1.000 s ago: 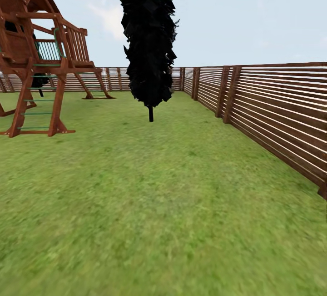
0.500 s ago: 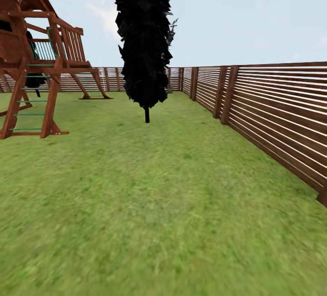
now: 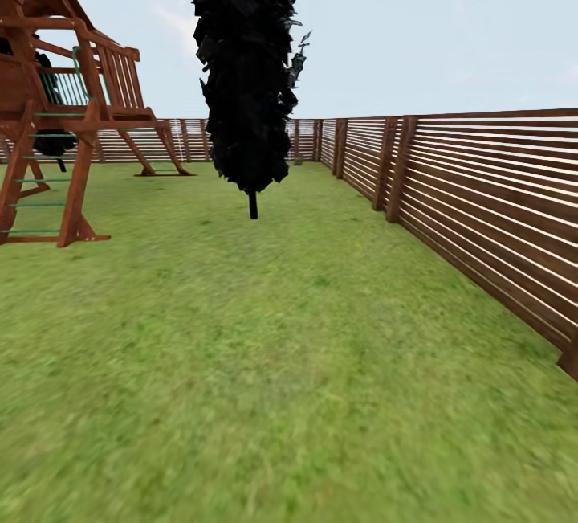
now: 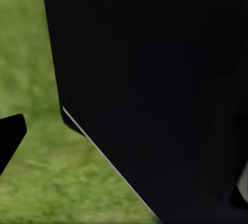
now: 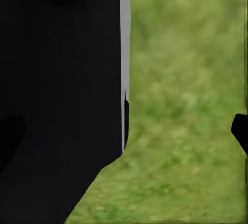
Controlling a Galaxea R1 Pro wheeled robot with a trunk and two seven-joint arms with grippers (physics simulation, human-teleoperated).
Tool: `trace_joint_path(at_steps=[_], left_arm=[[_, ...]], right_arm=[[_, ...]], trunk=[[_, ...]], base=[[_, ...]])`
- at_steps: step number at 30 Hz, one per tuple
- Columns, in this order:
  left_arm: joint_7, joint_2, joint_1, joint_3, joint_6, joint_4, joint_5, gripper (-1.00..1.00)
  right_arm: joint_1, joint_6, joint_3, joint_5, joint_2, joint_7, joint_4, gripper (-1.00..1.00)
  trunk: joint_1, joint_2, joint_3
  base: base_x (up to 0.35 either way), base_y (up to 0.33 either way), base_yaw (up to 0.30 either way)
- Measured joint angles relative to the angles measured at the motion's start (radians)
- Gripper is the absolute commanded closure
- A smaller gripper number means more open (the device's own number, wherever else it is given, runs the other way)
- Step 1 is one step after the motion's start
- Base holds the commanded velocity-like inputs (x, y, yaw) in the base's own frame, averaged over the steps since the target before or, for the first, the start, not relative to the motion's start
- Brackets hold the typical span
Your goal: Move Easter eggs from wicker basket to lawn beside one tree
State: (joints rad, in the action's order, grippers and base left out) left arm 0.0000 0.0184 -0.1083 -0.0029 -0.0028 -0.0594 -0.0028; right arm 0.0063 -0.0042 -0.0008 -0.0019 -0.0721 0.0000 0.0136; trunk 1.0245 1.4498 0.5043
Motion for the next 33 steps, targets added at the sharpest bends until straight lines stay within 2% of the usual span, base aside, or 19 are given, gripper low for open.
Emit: trace_joint_path(at_steps=[24,33], left_arm=[[0.0,-0.002,0.0,0.0,0.0,0.0,0.0,-1.0],[0.0,-0.002,0.0,0.0,0.0,-0.002,0.0,-1.0]], right_arm=[[0.0,0.0,0.001,-0.001,0.0,0.0,0.0,-1.0],[0.0,0.0,-0.002,-0.001,0.0,0.0,0.0,-1.0]], trunk=[[0.0,0.0,0.0],[0.0,0.0,0.0]], base=[[0.245,-0.259,0.0],[0.292,-0.133,0.0]])
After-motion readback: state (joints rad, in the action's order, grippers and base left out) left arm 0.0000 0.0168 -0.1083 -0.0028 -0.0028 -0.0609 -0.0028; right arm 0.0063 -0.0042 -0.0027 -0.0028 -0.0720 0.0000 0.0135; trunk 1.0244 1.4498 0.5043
